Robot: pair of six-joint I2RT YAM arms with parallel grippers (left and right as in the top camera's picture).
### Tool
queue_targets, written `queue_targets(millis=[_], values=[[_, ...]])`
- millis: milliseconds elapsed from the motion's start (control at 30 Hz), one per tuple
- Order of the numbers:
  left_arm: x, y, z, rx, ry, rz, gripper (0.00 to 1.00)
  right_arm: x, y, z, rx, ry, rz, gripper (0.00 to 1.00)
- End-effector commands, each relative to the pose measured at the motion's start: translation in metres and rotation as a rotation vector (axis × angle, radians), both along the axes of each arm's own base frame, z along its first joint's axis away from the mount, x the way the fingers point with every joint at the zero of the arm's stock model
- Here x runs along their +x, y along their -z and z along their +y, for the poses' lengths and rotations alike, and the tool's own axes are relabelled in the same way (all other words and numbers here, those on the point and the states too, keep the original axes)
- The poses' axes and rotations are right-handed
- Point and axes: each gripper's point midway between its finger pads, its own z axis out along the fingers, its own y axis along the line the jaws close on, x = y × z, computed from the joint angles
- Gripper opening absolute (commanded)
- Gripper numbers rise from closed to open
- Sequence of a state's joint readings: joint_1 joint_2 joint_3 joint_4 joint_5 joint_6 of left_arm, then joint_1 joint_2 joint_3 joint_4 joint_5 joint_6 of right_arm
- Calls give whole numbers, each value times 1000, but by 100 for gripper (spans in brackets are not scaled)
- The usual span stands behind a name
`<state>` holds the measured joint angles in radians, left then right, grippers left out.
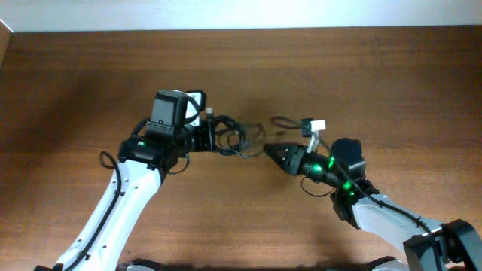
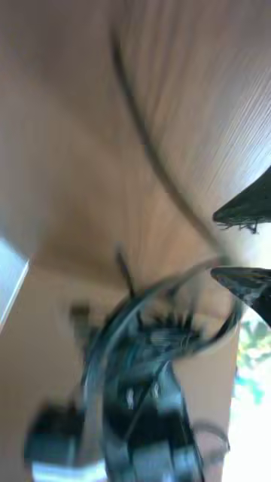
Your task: Untangle cables
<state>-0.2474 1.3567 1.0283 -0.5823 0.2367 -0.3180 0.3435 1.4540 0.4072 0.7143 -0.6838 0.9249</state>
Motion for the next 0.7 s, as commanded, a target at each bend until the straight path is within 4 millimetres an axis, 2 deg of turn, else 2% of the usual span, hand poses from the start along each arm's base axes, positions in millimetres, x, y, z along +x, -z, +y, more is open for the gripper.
queue_targets(millis=[0, 33, 100, 167, 200, 233, 300, 333, 433, 500, 567, 667], values=[[13, -9, 12, 31, -52, -46, 0, 6, 31, -18, -92, 114, 101, 10], [16, -10, 13, 33, -56, -58, 0, 4, 37, -20, -108, 122, 128, 9], [17, -12, 12, 33, -57, -67, 0, -5, 33, -12, -79, 57, 132, 13], [23, -10, 30, 114, -122, -87, 0, -18, 27, -2, -39, -37, 141, 30], [23, -10, 31, 171, -64, -114, 0, -30, 2, 11, 38, -162, 64, 36], [22, -10, 29, 201, -14, -130, 0, -33, -26, 18, 112, -227, -30, 54], [15, -10, 7, 225, 133, -160, 0, -23, -54, 17, 161, -193, -155, 61], [7, -10, -9, 235, 256, -181, 0, -13, -55, 14, 152, -133, -171, 61], [3, -9, -20, 353, 451, -262, 0, -12, -55, 13, 176, -117, -124, 61], [6, -13, -23, 354, 469, -293, 0, -6, -46, 10, 152, -71, -92, 61], [-1, -19, -43, 248, 539, -313, 0, -1, -32, 6, 110, -32, -58, 61], [-7, -22, -53, 183, 567, -314, 0, -6, -30, 10, 109, -53, -44, 50]])
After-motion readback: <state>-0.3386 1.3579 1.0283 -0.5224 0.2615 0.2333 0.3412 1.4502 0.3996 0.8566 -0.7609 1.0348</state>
